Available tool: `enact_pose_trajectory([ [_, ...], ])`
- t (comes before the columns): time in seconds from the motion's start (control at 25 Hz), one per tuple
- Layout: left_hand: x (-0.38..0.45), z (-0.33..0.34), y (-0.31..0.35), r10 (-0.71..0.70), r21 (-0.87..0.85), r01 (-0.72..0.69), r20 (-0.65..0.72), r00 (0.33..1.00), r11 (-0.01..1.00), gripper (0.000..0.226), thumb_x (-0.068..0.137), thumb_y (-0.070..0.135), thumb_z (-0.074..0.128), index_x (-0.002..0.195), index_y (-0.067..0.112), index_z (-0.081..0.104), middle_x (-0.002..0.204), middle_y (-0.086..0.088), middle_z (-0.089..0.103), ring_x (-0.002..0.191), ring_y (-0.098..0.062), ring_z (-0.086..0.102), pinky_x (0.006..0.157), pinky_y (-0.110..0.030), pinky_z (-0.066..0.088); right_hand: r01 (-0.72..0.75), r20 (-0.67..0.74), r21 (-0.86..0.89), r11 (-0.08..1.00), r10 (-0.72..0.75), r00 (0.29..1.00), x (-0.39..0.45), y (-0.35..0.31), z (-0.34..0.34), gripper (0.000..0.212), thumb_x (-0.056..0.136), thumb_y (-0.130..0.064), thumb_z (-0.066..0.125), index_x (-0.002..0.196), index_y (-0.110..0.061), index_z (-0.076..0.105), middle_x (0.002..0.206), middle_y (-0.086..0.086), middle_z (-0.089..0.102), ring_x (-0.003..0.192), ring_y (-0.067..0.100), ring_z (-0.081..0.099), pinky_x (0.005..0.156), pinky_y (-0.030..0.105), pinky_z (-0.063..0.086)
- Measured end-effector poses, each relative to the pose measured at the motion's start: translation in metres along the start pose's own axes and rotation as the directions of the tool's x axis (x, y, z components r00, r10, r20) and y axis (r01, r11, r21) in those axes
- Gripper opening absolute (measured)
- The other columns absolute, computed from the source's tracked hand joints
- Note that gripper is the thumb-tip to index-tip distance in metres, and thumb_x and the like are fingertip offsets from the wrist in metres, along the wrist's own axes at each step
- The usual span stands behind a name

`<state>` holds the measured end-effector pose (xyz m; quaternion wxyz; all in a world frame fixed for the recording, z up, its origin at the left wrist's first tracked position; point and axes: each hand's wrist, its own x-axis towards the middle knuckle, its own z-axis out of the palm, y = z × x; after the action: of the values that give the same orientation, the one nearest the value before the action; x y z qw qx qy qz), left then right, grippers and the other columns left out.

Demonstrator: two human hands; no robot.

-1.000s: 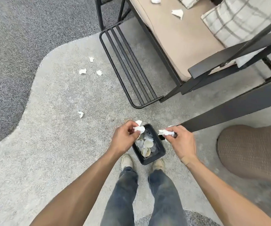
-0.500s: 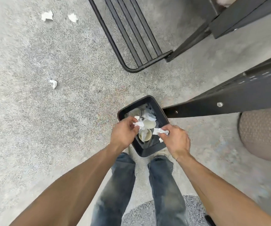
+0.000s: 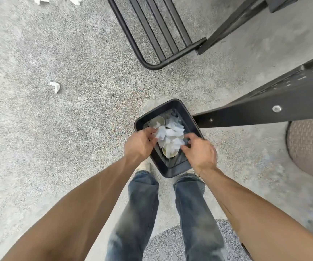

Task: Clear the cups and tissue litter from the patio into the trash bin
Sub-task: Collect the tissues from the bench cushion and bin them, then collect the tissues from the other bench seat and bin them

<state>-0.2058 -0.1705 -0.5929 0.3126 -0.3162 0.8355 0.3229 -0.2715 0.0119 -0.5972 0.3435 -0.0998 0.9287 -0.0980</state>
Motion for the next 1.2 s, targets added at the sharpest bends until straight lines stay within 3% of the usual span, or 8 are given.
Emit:
enact_pose_trajectory([
  [0.2, -0.025, -0.024, 0.013, 0.029, -0.041, -0.031, -0.048, 0.998, 0.999, 0.033, 0.095, 0.033, 0.057, 0.127, 0.027, 0.06, 0.116, 0.01, 0.07, 0.102, -0.018, 0.065, 0.083, -0.035, 0.055, 0.056, -0.027, -0.001, 0.998, -0.056, 0.998, -0.016, -0.009, -0.035, 0.037, 0.088, -0.04, 0.063, 0.124, -0.034, 0.055, 0.108, -0.004, 0.069, 0.093, 0.02, 0.066, 0.082, 0.035, 0.051],
  [0.36, -0.061, -0.062, 0.033, 0.077, -0.086, -0.087, -0.119, 0.99, 0.993, 0.037, 0.094, 0.03, 0.059, 0.13, 0.024, 0.058, 0.122, 0.003, 0.067, 0.1, -0.02, 0.066, 0.083, -0.038, 0.055, 0.166, -0.125, 0.024, 0.986, -0.162, 0.979, -0.041, -0.029, -0.089, 0.04, 0.087, -0.043, 0.061, 0.126, -0.036, 0.051, 0.11, -0.007, 0.066, 0.098, 0.018, 0.063, 0.084, 0.035, 0.048],
  [0.48, -0.099, -0.108, 0.051, 0.124, -0.153, -0.16, -0.226, 0.966, 0.975, 0.037, 0.093, 0.036, 0.06, 0.129, 0.026, 0.058, 0.125, 0.001, 0.064, 0.1, -0.017, 0.063, 0.087, -0.039, 0.054, 0.282, -0.241, 0.028, 0.959, -0.267, 0.933, -0.064, -0.051, -0.148, 0.047, 0.086, -0.048, 0.06, 0.13, -0.034, 0.049, 0.122, -0.008, 0.062, 0.115, 0.017, 0.053, 0.094, 0.038, 0.043],
  [0.68, -0.182, -0.204, 0.085, 0.228, -0.102, -0.292, -0.404, 0.886, 0.951, 0.045, 0.091, 0.048, 0.059, 0.133, 0.033, 0.054, 0.136, 0.005, 0.055, 0.123, -0.017, 0.051, 0.102, -0.046, 0.045, 0.424, -0.366, -0.076, 0.903, -0.421, 0.83, -0.119, -0.096, -0.268, 0.055, 0.084, -0.056, 0.057, 0.134, -0.037, 0.046, 0.133, -0.015, 0.053, 0.126, 0.01, 0.038, 0.101, 0.038, 0.032],
  [0.84, -0.257, -0.283, 0.114, 0.321, 0.034, -0.364, -0.551, 0.77, 0.931, 0.048, 0.089, 0.052, 0.06, 0.135, 0.038, 0.051, 0.139, 0.008, 0.052, 0.127, -0.014, 0.047, 0.107, -0.041, 0.039, 0.499, -0.413, -0.186, 0.846, -0.528, 0.742, -0.172, -0.132, -0.368, 0.06, 0.084, -0.06, 0.056, 0.137, -0.037, 0.042, 0.14, -0.013, 0.048, 0.134, 0.015, 0.032, 0.103, 0.042, 0.031],
  [1.0, -0.324, -0.352, 0.143, 0.328, 0.077, -0.385, -0.688, 0.647, 0.92, 0.054, 0.086, 0.059, 0.06, 0.137, 0.043, 0.048, 0.146, 0.009, 0.047, 0.133, -0.012, 0.04, 0.112, -0.049, 0.032, 0.554, -0.478, -0.261, 0.79, -0.604, 0.637, -0.219, -0.159, -0.457, 0.066, 0.081, -0.068, 0.052, 0.139, -0.039, 0.041, 0.145, -0.012, 0.044, 0.138, 0.018, 0.029, 0.106, 0.046, 0.03],
  [1.2, -0.395, -0.414, 0.166, 0.351, 0.157, -0.426, -0.832, 0.429, 0.891, 0.063, 0.079, 0.057, 0.071, 0.136, 0.037, 0.054, 0.144, 0.004, 0.051, 0.135, -0.017, 0.042, 0.111, -0.046, 0.032, 0.613, -0.581, -0.322, 0.722, -0.662, 0.474, -0.269, -0.175, -0.531, 0.071, 0.078, -0.074, 0.05, 0.138, -0.039, 0.04, 0.145, -0.008, 0.043, 0.139, 0.022, 0.027, 0.107, 0.047, 0.028],
])
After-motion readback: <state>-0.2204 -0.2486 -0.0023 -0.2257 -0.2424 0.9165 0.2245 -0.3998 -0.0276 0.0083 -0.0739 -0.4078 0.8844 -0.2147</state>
